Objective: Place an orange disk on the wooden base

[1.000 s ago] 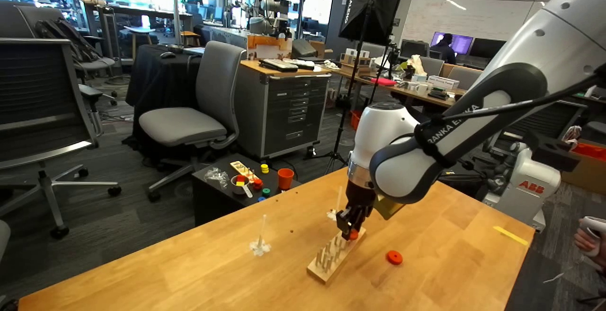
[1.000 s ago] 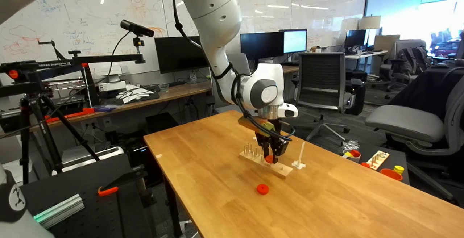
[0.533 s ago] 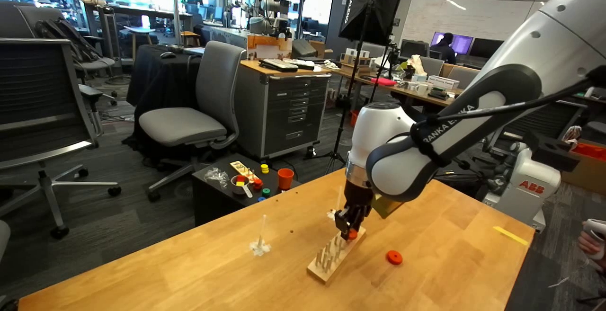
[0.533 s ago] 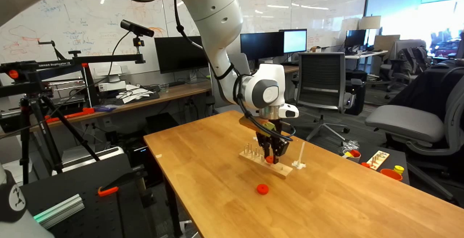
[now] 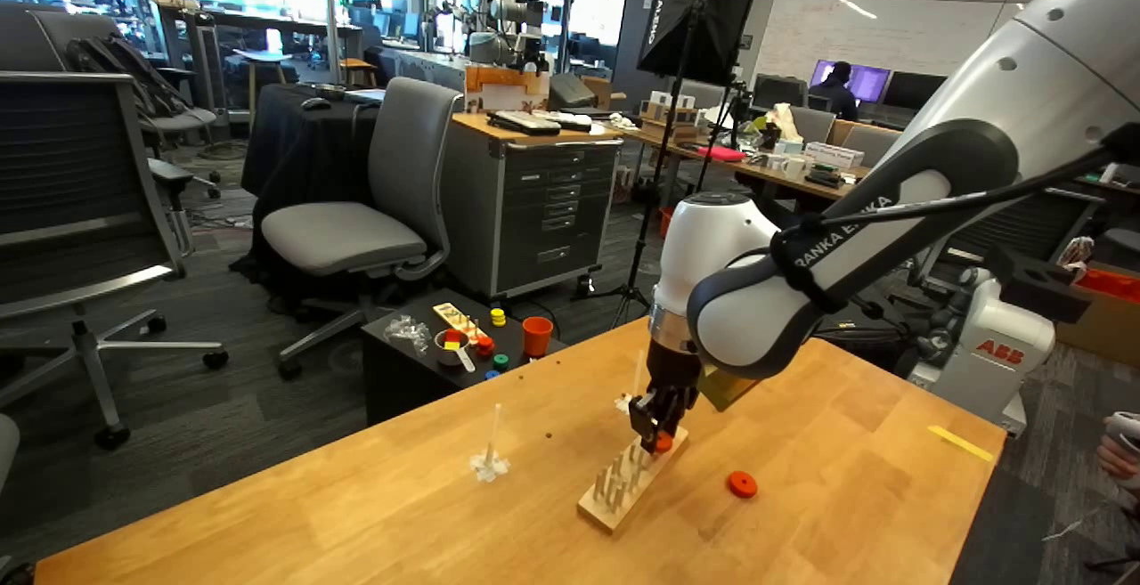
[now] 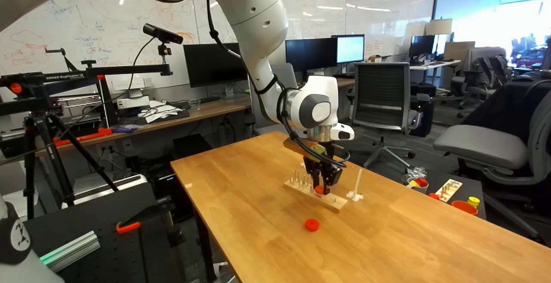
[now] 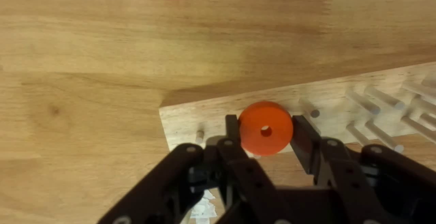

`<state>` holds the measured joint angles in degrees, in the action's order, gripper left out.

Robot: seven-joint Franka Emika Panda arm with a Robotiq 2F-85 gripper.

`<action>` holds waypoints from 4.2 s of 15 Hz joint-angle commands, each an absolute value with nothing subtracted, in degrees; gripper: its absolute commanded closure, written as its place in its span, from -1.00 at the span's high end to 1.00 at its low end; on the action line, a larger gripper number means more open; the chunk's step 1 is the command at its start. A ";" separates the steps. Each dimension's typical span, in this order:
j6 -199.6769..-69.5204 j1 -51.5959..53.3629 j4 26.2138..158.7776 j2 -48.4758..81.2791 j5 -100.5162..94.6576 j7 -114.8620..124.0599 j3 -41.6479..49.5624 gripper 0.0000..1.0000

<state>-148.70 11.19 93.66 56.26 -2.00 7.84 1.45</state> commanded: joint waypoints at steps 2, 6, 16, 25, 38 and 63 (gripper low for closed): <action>-147.23 10.75 92.47 57.03 -1.64 8.91 1.07 -0.65; -147.09 10.66 92.73 56.84 -1.59 9.21 1.12 -0.65; -146.42 10.65 93.61 55.00 -2.00 10.50 2.22 -0.65; -146.82 10.14 93.96 55.29 -1.44 10.08 1.35 -0.65; -147.16 9.30 94.44 56.01 -0.79 9.57 0.67 -0.65; -147.04 9.25 94.22 55.30 -0.67 9.11 -1.26 -0.65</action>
<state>-147.62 9.71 93.82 56.03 -1.66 9.60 -0.51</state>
